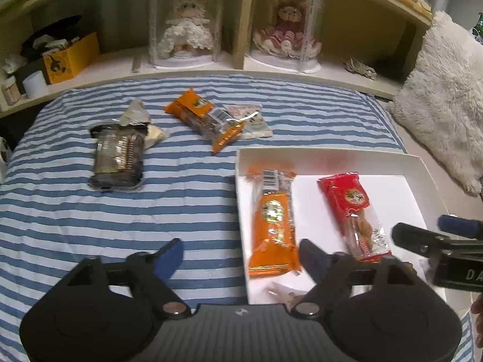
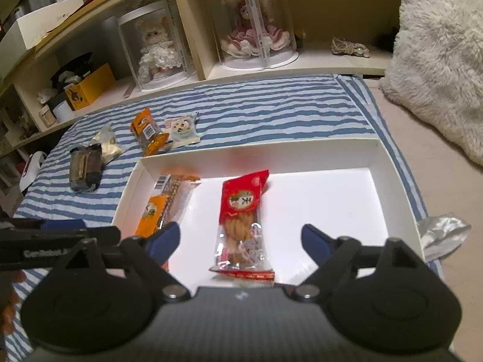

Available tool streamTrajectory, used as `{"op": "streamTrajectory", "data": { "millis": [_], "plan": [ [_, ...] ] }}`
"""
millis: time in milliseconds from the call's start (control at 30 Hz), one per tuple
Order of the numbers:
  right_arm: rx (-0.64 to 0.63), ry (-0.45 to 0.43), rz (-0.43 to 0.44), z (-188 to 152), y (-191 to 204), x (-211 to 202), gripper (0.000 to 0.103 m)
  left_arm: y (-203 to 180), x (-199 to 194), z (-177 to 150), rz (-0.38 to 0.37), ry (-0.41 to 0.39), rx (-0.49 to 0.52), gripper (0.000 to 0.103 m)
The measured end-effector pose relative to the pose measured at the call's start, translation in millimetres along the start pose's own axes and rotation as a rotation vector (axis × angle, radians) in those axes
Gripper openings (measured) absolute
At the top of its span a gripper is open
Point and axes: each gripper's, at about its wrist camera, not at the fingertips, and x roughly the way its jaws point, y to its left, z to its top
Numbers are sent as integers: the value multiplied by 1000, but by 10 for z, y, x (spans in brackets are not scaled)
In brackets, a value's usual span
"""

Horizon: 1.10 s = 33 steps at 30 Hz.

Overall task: Organize snacks
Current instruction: 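Withdraw both tools from the tray toward the remaining snacks on the bed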

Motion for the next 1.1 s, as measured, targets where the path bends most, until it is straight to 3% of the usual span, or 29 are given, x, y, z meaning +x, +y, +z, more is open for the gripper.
{"op": "streamTrajectory", "data": {
  "millis": [133, 733, 1100],
  "plan": [
    [-6, -17, -22, -20, 1, -72, 102, 78, -68, -24, 10, -11, -6, 103],
    [-58, -39, -57, -81, 160, -71, 103, 746, -325, -194, 27, -92, -82, 103],
    [-109, -191, 28, -65, 452, -47, 103, 1203, -257, -160, 47, -222, -143, 103]
  ]
}}
